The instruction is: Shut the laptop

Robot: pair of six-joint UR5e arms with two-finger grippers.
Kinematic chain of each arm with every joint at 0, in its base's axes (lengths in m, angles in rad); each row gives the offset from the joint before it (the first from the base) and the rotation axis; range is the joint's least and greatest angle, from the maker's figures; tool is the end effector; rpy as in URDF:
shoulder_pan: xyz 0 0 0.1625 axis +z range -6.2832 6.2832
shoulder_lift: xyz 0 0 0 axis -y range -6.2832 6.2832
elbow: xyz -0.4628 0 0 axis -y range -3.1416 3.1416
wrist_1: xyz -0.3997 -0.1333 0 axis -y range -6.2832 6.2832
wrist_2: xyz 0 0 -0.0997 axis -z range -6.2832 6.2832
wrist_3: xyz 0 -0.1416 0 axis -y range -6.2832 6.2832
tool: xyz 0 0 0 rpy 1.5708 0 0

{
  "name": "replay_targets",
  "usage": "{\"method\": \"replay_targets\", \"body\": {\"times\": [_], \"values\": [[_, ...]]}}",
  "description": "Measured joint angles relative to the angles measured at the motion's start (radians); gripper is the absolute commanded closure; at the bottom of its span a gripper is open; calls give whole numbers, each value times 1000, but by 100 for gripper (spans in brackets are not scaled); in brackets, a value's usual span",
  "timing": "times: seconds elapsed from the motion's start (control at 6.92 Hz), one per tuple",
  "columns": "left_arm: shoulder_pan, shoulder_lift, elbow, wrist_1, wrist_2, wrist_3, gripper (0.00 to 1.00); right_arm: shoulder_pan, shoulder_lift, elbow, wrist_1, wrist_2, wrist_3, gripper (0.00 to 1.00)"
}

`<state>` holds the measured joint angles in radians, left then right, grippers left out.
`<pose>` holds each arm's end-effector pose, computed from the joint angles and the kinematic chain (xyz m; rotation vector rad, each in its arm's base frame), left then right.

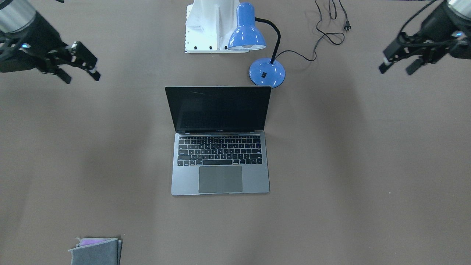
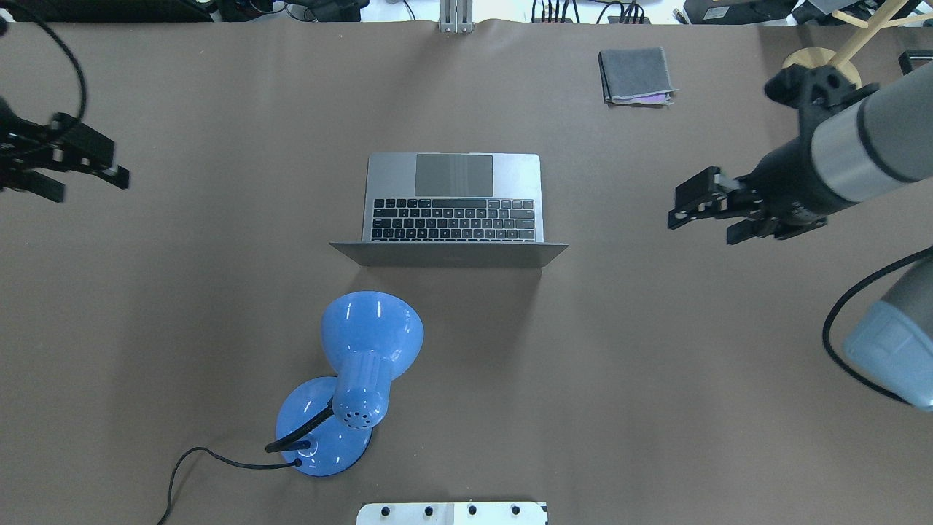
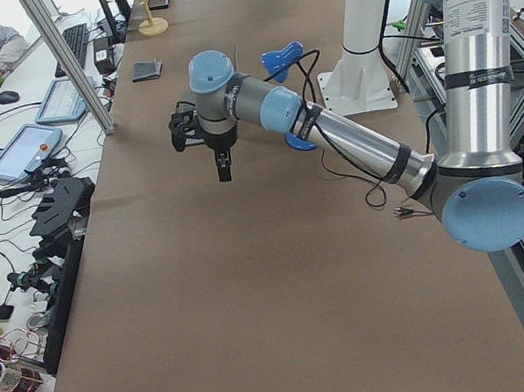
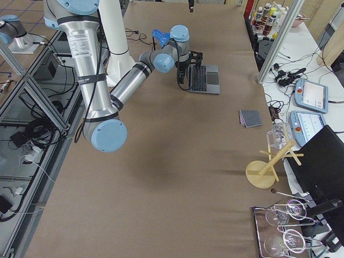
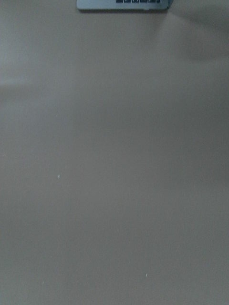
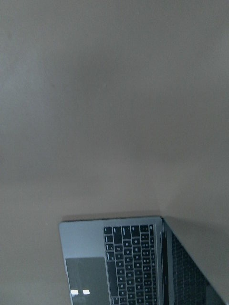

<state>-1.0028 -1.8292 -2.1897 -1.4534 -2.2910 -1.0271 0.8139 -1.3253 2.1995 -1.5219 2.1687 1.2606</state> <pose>0.2457 -0.4593 0.3110 0.0172 0.9954 -0.1471 -0.3198 -0.4166 0.2959 0.0077 -1.0503 0.1808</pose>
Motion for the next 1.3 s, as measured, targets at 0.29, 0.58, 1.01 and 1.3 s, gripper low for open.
{"method": "replay_targets", "body": {"times": [0.29, 0.58, 1.01, 1.3], "values": [[161, -82, 0, 3, 89, -167, 100, -119, 55, 5, -4, -79, 71, 100], [233, -129, 36, 3, 107, -215, 100, -181, 79, -5, -7, -116, 81, 100], [285, -235, 157, 1, 109, -233, 100, -196, 164, -80, -24, -150, 81, 100], [298, -277, 204, -2, 110, -234, 100, -196, 180, -106, -25, -168, 78, 100]]}}
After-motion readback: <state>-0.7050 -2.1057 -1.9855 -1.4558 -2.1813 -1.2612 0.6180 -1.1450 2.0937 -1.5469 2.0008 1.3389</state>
